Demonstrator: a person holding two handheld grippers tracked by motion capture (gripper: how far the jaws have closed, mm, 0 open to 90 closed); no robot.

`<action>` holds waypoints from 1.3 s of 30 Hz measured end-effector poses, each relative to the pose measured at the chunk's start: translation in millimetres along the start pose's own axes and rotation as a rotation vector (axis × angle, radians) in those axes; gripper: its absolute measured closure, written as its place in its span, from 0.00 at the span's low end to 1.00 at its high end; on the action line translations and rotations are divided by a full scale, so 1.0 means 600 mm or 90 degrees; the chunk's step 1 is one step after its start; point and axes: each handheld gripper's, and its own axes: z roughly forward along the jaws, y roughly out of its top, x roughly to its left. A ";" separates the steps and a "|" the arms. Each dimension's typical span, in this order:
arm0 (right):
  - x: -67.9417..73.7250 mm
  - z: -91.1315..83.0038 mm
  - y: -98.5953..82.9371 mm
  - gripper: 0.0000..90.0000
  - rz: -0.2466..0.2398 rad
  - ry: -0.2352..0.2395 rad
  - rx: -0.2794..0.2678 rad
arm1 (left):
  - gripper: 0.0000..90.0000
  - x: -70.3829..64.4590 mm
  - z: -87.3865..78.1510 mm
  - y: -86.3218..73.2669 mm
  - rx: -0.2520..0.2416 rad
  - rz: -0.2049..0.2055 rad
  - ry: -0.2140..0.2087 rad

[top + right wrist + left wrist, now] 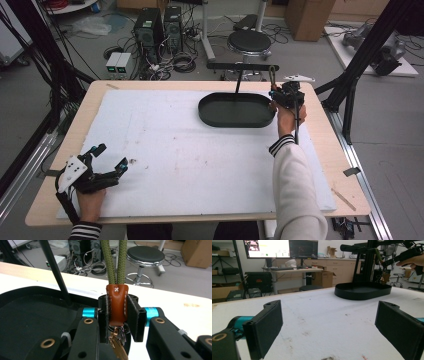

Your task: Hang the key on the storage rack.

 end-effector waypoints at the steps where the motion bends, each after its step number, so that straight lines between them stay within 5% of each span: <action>1: 0.000 0.001 0.000 0.76 -0.001 0.002 -0.002 | 0.09 0.000 0.000 0.000 0.000 0.000 0.000; 3: 0.000 0.004 -0.002 0.61 0.000 -0.001 -0.013 | 0.09 0.000 0.000 0.000 -0.001 0.001 0.001; 7: 0.001 0.007 -0.005 0.13 0.013 -0.018 -0.012 | 0.09 0.000 0.000 0.000 0.000 0.000 0.000; 10: 0.001 0.000 -0.007 0.00 0.009 -0.007 -0.006 | 0.09 0.000 0.000 0.000 0.000 0.001 0.001; 14: 0.000 -0.028 -0.011 0.00 0.013 0.052 -0.050 | 0.09 0.000 0.000 0.000 0.000 0.001 0.001; 26: -0.024 -0.146 -0.074 0.00 -0.072 0.189 -0.138 | 0.09 -0.002 0.003 0.001 0.012 0.007 0.004; 28: -0.027 -0.163 -0.089 0.00 -0.072 0.202 -0.134 | 0.09 -0.002 0.001 0.000 0.006 0.010 0.006; 39: -0.001 -0.236 -0.208 0.00 -0.068 0.248 -0.252 | 0.09 -0.003 0.000 0.000 0.000 0.008 0.008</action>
